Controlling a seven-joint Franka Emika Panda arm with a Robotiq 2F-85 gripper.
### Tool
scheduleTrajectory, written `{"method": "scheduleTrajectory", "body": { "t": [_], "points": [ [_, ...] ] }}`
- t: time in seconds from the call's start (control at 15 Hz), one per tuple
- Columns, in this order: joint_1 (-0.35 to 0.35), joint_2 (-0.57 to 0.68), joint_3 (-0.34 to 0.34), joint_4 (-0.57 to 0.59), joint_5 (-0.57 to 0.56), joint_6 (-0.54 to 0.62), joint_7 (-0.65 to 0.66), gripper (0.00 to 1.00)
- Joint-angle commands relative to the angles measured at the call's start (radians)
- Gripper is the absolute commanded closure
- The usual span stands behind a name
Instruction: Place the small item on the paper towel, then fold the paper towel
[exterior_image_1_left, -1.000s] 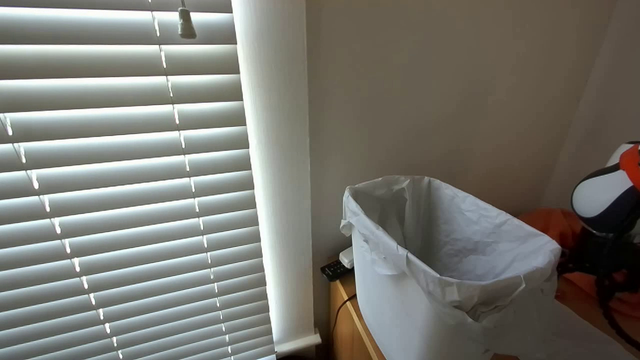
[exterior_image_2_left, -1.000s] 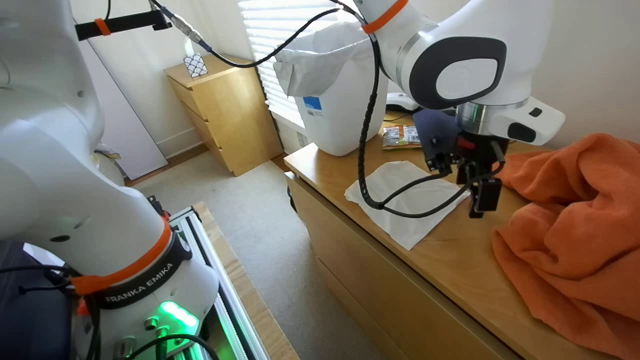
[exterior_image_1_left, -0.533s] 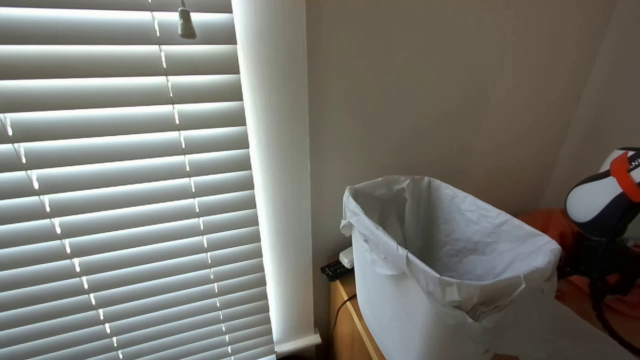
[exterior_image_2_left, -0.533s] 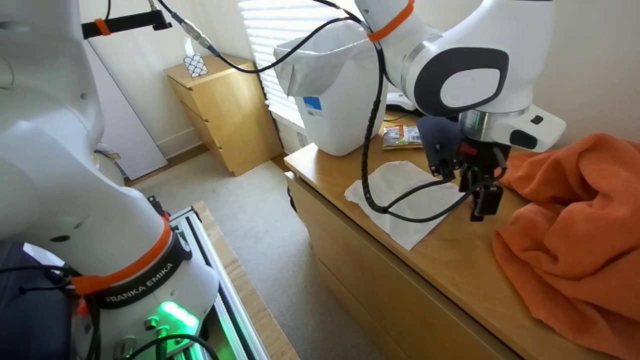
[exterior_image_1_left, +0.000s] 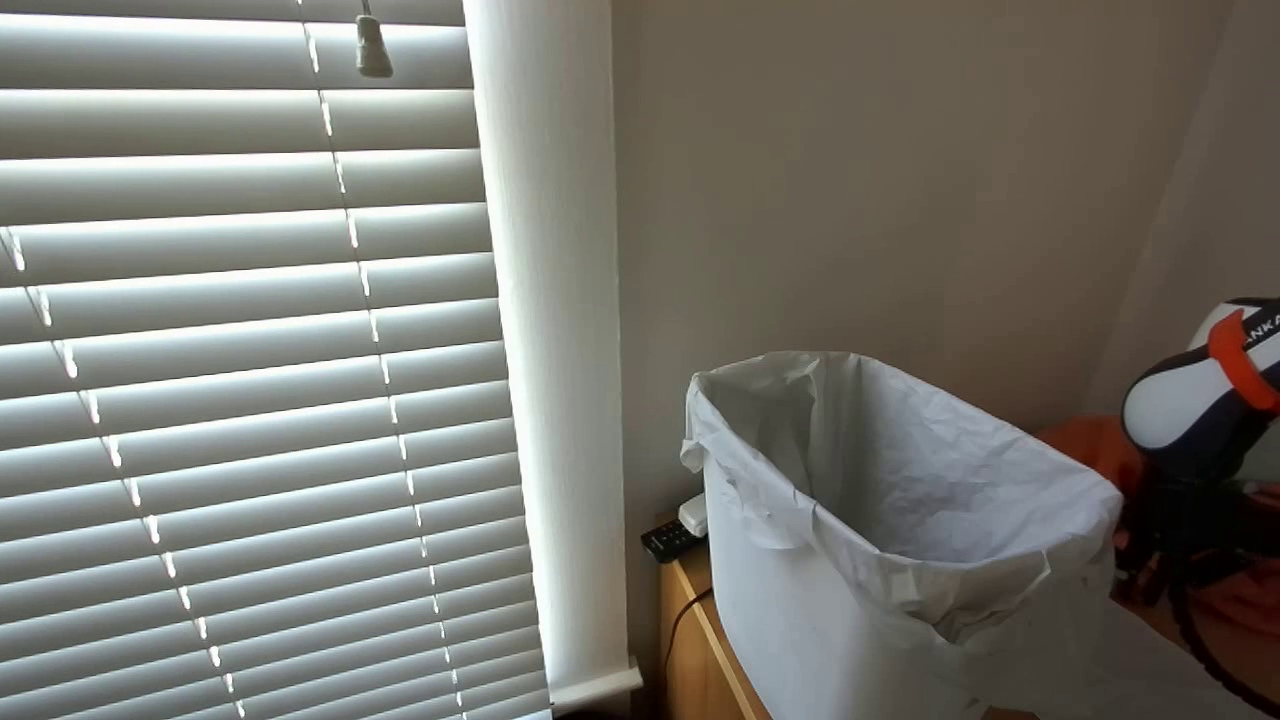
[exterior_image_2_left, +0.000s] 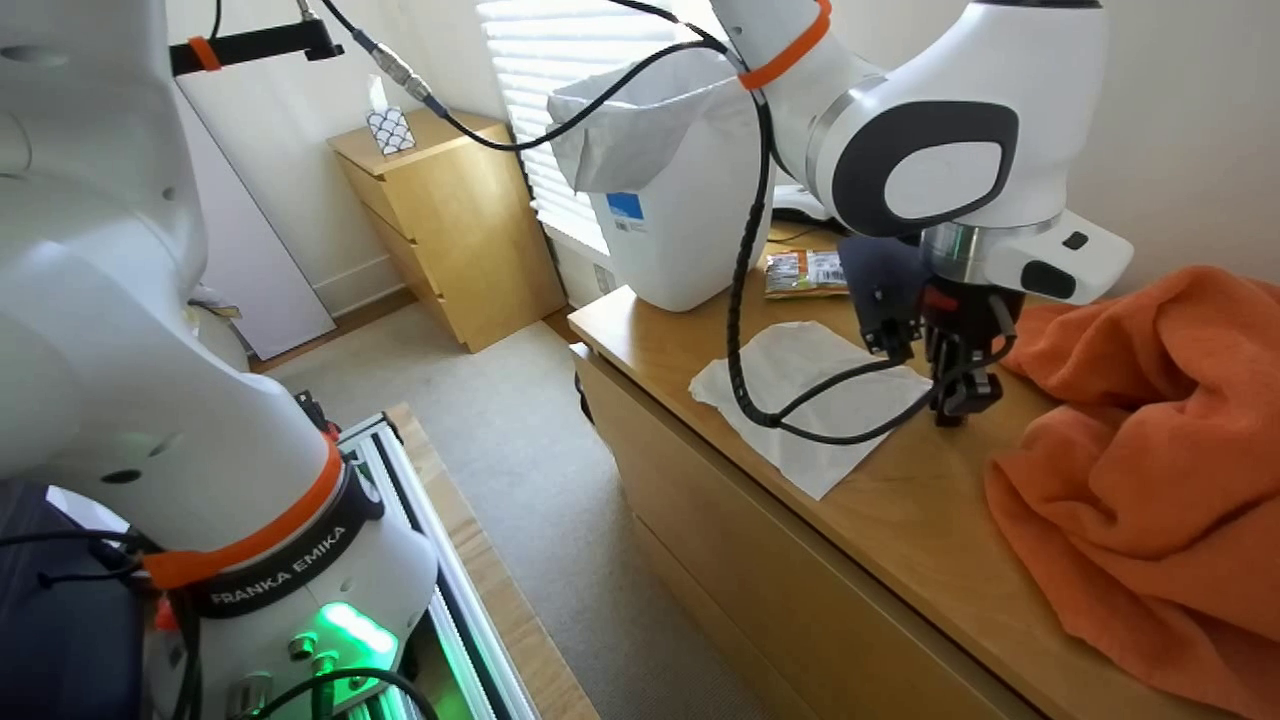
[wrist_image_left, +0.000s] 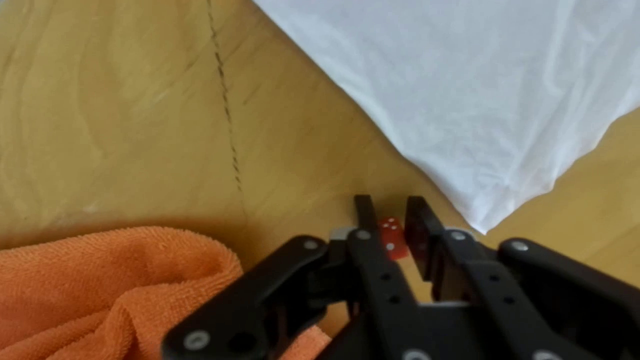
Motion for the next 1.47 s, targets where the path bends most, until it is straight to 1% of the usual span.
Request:
{"method": "scheduleTrajectory", "body": {
  "t": [0.0, 0.07, 0.13, 0.2, 0.27, 0.33, 0.6, 0.87, 1.13, 1.4],
  "points": [
    [0.016, 0.018, -0.013, 0.005, 0.012, 0.024, 0.012, 1.00],
    [0.015, 0.018, -0.013, 0.005, 0.013, 0.024, 0.011, 0.96],
    [0.014, 0.018, -0.012, 0.004, 0.014, 0.024, 0.010, 0.96],
    [0.015, 0.017, -0.012, 0.002, 0.012, 0.026, 0.008, 0.88],
    [0.015, 0.015, -0.012, 0.001, 0.013, 0.025, 0.008, 0.87],
    [0.015, 0.009, -0.011, -0.003, 0.014, 0.024, 0.008, 0.96],
    [0.021, -0.034, -0.014, -0.029, 0.017, 0.018, 0.021, 0.96],
    [0.045, -0.073, -0.021, -0.047, 0.012, -0.008, 0.070, 0.96],
    [0.060, -0.117, -0.001, -0.072, 0.024, -0.089, 0.078, 0.96],
    [0.087, -0.157, -0.001, -0.101, 0.018, -0.179, 0.108, 0.96]
  ]
}}
